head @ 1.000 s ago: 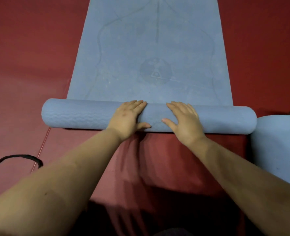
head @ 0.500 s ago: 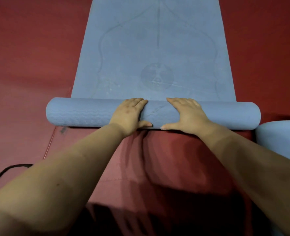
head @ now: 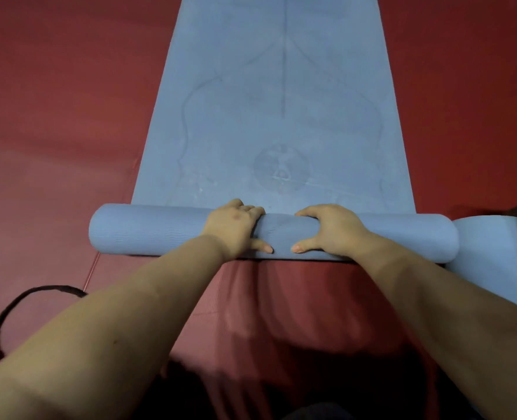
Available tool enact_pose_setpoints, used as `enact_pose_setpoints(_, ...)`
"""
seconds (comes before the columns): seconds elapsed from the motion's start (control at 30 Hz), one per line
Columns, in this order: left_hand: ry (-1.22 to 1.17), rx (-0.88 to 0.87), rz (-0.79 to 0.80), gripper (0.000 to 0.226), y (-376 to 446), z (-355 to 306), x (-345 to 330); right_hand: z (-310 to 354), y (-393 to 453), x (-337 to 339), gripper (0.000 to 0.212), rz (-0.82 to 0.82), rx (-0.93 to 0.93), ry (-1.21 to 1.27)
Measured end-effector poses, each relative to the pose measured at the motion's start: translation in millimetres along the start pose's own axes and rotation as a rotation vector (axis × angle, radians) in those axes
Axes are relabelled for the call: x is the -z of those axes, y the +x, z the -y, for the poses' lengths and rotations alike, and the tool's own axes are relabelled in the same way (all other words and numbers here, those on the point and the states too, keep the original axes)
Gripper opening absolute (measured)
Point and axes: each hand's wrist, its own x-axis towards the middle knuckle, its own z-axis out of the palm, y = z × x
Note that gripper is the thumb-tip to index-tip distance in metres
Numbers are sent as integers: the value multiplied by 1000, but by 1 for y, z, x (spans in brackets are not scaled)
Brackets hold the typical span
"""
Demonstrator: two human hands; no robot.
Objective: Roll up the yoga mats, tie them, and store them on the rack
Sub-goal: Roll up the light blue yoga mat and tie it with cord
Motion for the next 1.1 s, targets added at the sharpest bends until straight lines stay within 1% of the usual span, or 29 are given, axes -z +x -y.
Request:
enact_pose_setpoints(0.13, -53, -14, 40, 74, -39, -13, -17, 7, -41, -18, 75, 55, -24, 47)
enact_pose_setpoints(0.23, -25, -26, 46, 78, -74, -26, -29, 13, -74, -35, 77, 95, -36, 64)
enact_pose_setpoints(0.33, -32, -22, 65, 85, -113, -37, -48, 15, -107, -55, 80, 146, -24, 13)
enact_pose_setpoints(0.4, -39, -5, 73, 86, -133, -46, -57, 16, -126, -67, 83, 140, 4, -6)
enact_pose_setpoints(0.43, -38, -3, 61, 85, -138, -49, -59, 16, -134, -73, 84, 97, 27, 0)
enact_pose_setpoints(0.47, -39, -3, 46, 85, -139, -49, -61, 15, -142, -81, 84, 17, 51, 4)
enact_pose_setpoints(0.5, -50, 6, 34, 85, -138, -48, -61, 14, -148, -88, 81, -100, 83, -5)
enact_pose_setpoints(0.57, -104, 18, 35, 83, -133, -43, -59, 13, -159, -104, 70, -324, 146, -23)
enact_pose_setpoints(0.63, -147, 2, 85, 80, -123, -38, -53, 13, -163, -116, 63, -420, 183, -17)
enact_pose_setpoints(0.67, -167, -4, 117, 79, -117, -35, -50, 12, -161, -118, 63, -427, 189, -9)
enact_pose_setpoints(0.73, -207, 39, 147, 78, -106, -31, -47, 7, -149, -115, 66, -404, 191, -41)
enact_pose_setpoints(0.77, -203, 75, 118, 76, -102, -30, -47, 6, -138, -108, 68, -371, 194, -69)
enact_pose_setpoints(0.83, -88, 104, -83, 69, -107, -38, -52, 6, -114, -85, 76, -227, 183, -69)
enact_pose_setpoints(0.9, -82, 61, -194, 64, -121, -57, -67, 5, -86, -64, 76, -54, 166, -38)
enact_pose_setpoints(0.93, -86, 36, -201, 63, -125, -64, -71, 4, -76, -60, 72, -8, 167, -39)
enact_pose_setpoints(0.97, -90, 27, -180, 63, -123, -66, -75, 6, -71, -61, 68, -37, 165, -51)
enact_pose_setpoints(1.0, -97, 29, -180, 63, -117, -62, -76, 7, -73, -64, 63, -153, 166, -60)
enact_pose_setpoints(1.03, -127, 30, -186, 63, -108, -56, -73, 8, -79, -73, 58, -305, 167, -57)
enact_pose_setpoints(1.07, -188, 27, -183, 64, -99, -49, -69, 8, -87, -83, 53, -418, 178, -46)
enact_pose_setpoints(1.1, -244, 23, -170, 66, -90, -42, -61, 6, -96, -92, 50, -490, 189, -40)
